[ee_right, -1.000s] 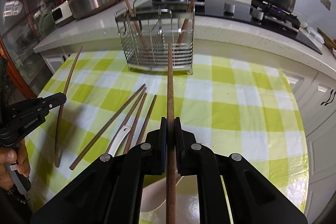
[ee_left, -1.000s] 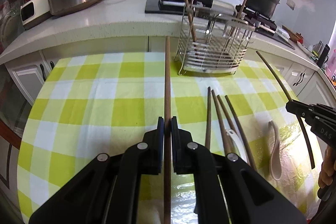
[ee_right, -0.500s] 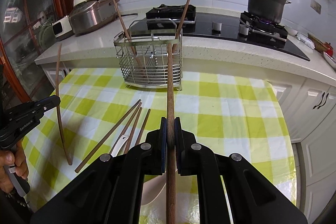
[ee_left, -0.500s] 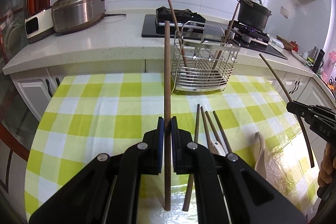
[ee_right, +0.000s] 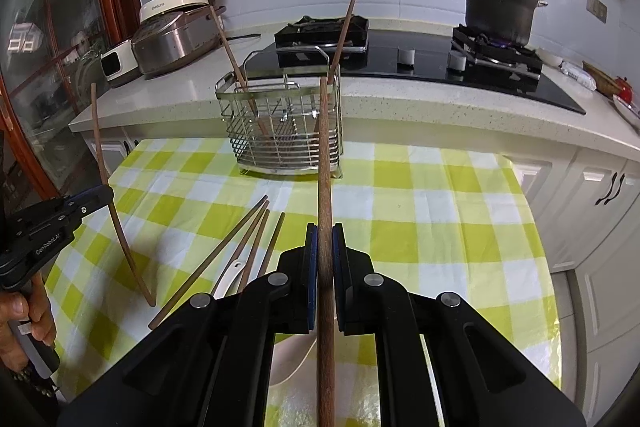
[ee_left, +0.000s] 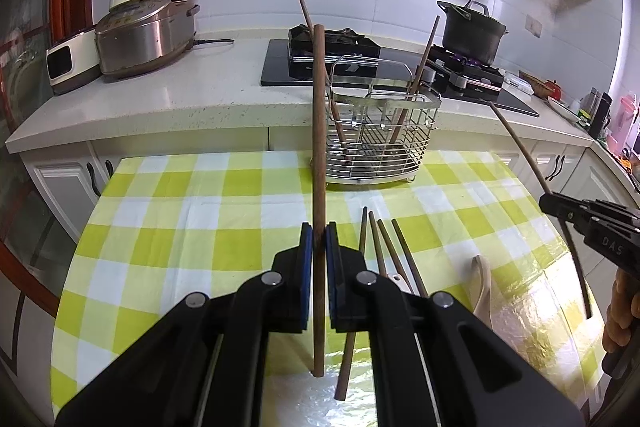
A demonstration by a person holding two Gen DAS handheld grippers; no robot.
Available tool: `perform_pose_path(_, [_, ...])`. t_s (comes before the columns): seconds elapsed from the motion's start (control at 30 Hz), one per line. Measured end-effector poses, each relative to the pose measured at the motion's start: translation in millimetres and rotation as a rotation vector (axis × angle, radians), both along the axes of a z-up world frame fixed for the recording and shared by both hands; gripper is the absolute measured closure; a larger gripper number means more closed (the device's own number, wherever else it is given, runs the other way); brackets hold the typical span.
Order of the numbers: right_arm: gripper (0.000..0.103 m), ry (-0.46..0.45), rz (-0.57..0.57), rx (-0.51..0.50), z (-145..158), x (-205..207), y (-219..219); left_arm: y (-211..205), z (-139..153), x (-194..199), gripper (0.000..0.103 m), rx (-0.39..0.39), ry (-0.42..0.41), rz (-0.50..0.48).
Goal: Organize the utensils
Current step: 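Lift the chopstick upright with the right tool toward the wire rack, then lower the chopstick into the wire rack and open the right tool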
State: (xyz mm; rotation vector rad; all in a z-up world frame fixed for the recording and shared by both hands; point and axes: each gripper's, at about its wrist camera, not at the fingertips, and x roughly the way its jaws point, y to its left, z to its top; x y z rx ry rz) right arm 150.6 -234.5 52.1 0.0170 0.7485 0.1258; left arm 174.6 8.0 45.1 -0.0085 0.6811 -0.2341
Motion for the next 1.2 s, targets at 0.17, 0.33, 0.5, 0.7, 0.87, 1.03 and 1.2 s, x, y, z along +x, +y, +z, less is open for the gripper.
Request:
perform_pose_path(0.17, [0.094,0.06,0.017,0.015,-15.5,7.5,0.1,-0.4,-0.7,0.1,0.096,-0.002,-0.001,-0.004])
perform_pose_path(0.33, [0.094,0.065,0.011,0.016,-20.4,9.0,-1.1,-0.4,-0.4,0.5,0.096,-0.001,0.0,-0.002])
perform_pose_path(0.5, [0.094,0.042,0.016,0.003,-11.1,4.9,1.1,-1.0,-0.2,1.0,0.096,-0.004,0.0,-0.002])
perform_pose_path(0.7, [0.094,-0.002,0.009,-0.002,5.1,-3.2,-1.1,-1.4,6.7,-0.1,0.096,-0.007,-0.019,-0.01])
perform_pose_path(0.87, [0.094,-0.061,0.002,-0.007,20.4,-2.6,-1.8,-6.2,19.9,1.7,0.096,-0.008,-0.049,-0.021])
perform_pose_path(1.03, [0.094,-0.135,-0.022,-0.015,40.3,8.8,-1.6,-12.3,39.9,8.0,0.096,-0.015,-0.087,-0.037])
perform_pose_path(1.2, [0.094,-0.237,-0.062,-0.002,65.0,31.1,-3.0,-20.0,70.0,21.6,0.096,-0.015,-0.147,-0.047])
